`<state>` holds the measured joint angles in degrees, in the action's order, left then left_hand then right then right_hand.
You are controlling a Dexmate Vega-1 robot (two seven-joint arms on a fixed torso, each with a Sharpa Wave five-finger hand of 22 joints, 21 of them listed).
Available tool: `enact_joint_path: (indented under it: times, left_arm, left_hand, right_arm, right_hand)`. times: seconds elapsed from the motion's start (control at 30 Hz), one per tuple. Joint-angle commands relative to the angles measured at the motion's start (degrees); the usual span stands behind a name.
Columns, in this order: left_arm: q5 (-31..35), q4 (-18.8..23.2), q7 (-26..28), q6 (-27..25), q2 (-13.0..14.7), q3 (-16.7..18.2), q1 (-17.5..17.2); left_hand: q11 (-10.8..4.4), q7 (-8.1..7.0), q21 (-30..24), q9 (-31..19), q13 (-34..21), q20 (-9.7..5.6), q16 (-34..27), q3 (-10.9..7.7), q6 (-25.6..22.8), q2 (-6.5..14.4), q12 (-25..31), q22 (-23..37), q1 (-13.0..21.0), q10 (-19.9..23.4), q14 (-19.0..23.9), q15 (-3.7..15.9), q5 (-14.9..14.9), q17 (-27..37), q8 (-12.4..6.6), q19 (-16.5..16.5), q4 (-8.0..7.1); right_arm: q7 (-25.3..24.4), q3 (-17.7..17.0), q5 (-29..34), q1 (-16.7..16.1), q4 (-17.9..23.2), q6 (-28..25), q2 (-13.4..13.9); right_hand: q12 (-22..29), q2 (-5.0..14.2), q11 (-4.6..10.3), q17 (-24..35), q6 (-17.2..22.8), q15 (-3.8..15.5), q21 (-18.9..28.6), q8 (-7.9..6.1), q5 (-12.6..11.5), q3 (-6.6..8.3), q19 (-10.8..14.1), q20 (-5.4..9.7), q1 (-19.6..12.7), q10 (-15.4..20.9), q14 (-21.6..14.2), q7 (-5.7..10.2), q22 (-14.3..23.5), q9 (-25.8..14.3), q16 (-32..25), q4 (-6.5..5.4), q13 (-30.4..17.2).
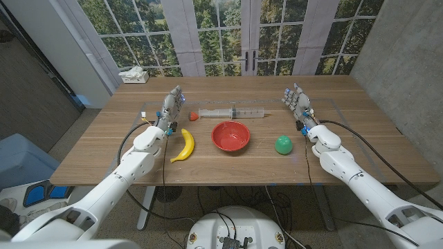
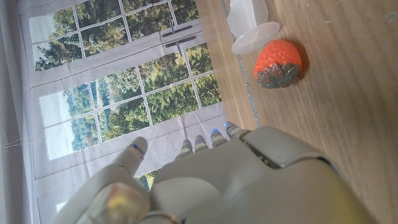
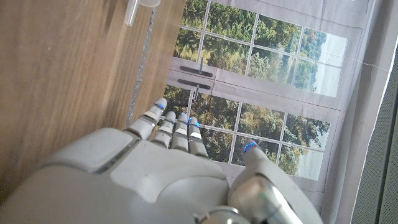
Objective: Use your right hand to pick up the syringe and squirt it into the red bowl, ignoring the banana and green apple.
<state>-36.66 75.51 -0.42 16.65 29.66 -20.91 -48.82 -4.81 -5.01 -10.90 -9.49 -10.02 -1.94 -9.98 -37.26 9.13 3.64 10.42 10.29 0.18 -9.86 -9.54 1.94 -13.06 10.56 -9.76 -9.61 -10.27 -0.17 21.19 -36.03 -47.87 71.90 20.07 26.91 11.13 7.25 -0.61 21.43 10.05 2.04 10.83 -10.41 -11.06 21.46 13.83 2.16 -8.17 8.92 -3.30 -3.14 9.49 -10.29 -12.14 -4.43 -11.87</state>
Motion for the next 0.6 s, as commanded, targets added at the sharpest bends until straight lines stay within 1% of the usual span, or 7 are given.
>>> enact_joint_path:
  times: [0.03, 0.2, 0.3, 0.37, 0.47, 0.53, 0.6]
  left_arm:
    - [0.83, 1.36, 2.47, -0.17, 0.54, 0.53, -1.16]
    - [0.94, 1.13, 2.36, -0.27, 0.93, 0.73, -0.84]
    - [0.92, 0.68, 2.05, -0.38, 1.04, 0.72, -0.53]
    - [0.79, 0.28, 1.84, -0.47, 0.97, 0.71, -0.28]
    - [0.71, -0.44, 1.09, -0.52, 0.94, 0.53, 0.25]
    - [0.88, -0.98, 0.75, -0.62, 0.96, 0.34, 0.7]
    - [0.66, -1.68, 0.34, -0.29, 0.6, 0.32, 1.04]
  left_hand:
    - [-0.46, 0.06, -0.4, -0.24, -0.11, -8.85, -0.39, -0.39, 0.41, 6.22, 0.3, 0.06, 0.02, -6.33, -9.73, 5.45, -0.33, 0.03, -0.32, -1.08, 0.05]
    - [-0.43, 0.09, -0.46, -0.24, -0.1, -8.76, -0.4, -0.32, 0.34, 6.04, 0.35, 0.04, 0.1, -6.26, -9.67, 5.48, -0.35, -0.03, -0.38, -0.96, 0.23]
    - [-0.22, 0.14, -0.73, -0.24, -0.1, -8.41, -0.57, -0.32, -0.03, 6.04, 0.53, 0.02, 0.23, -5.85, -9.15, 5.42, -0.42, -0.14, -0.55, -0.32, 0.42]
    - [-0.18, 0.17, -0.89, -0.24, -0.09, -8.19, -0.59, -0.36, -0.23, 6.2, 0.62, 0.01, 0.32, -5.59, -9.01, 5.37, -0.49, -0.18, -0.63, 0.11, 0.47]
    - [-0.18, 0.15, -0.99, -0.24, -0.09, -8.02, -0.65, -0.38, -0.43, 6.29, 0.71, 0.0, 0.37, -5.36, -8.77, 5.36, -0.54, -0.21, -0.69, 0.41, 0.51]
    - [-0.1, 0.13, -1.08, -0.24, -0.09, -7.89, -0.7, -0.4, -0.69, 6.33, 0.79, 0.0, 0.42, -5.1, -8.55, 5.36, -0.57, -0.24, -0.77, 0.66, 0.54]
    - [0.19, 0.45, -1.23, -0.24, -0.08, -7.32, -0.81, -0.55, -1.33, 6.72, 0.94, -0.01, 0.54, -4.62, -8.06, 5.17, -0.69, -0.29, -0.95, 1.14, 0.54]
  right_arm:
    - [-4.74, 0.35, 3.75, -0.16, -2.64, 4.04, -2.12]
    - [-6.83, 0.55, 5.59, -0.2, -3.17, 5.54, -2.69]
    - [-8.17, 0.67, 6.65, -0.24, -3.22, 6.16, -3.02]
    - [-9.98, 1.14, 8.96, -0.28, -2.24, 5.73, -2.34]
    - [-12.51, 1.82, 12.27, -0.34, -0.21, 4.14, -1.07]
    - [-12.82, 2.2, 13.45, -0.2, 0.83, 3.07, -0.23]
    - [-13.82, 2.53, 14.93, -0.27, 1.98, 2.13, 0.4]
  right_hand:
    - [0.38, 1.41, -0.08, 0.03, 0.77, 0.0, 0.27, -0.57, -0.39, 0.44, 0.33, 0.73, -0.49, 0.61, -0.66, -0.06, 0.29, -0.11, -0.32, 0.08, -0.13]
    - [0.47, 1.17, -0.15, -0.45, 0.94, -0.37, 0.37, -0.62, -0.41, 0.7, 0.63, 0.44, -1.06, 0.88, -0.98, -0.12, 0.28, -0.1, -0.22, 0.73, -0.07]
    - [0.73, 0.69, -0.95, -1.08, 1.31, -1.96, 0.67, -0.73, -0.21, 0.87, 1.59, -1.11, -1.83, 1.74, -2.51, -0.63, 0.32, -0.12, -0.61, 1.86, 0.0]
    - [0.85, 0.28, -1.71, -1.44, 1.8, -2.82, 0.85, -0.91, 0.0, 0.91, 2.26, -2.27, -2.29, 2.24, -3.11, -1.44, 0.36, -0.14, -0.71, 2.65, 0.02]
    - [0.91, 0.03, -2.07, -1.69, 2.18, -2.85, 0.99, -1.01, 0.15, 1.03, 2.8, -2.8, -2.76, 2.54, -3.58, -1.76, 0.38, -0.15, -0.78, 3.31, 0.04]
    - [0.94, -0.05, -1.95, -2.0, 2.38, -2.77, 1.12, -1.05, 0.3, 1.34, 3.39, -3.88, -3.5, 2.8, -3.68, -1.78, 0.39, -0.16, -0.69, 4.16, 0.06]
    - [0.96, -0.06, -1.76, -2.17, 2.48, -2.71, 1.12, -1.06, 0.38, 1.51, 3.58, -4.21, -3.87, 2.96, -3.77, -1.64, 0.38, -0.16, -0.66, 4.59, 0.08]
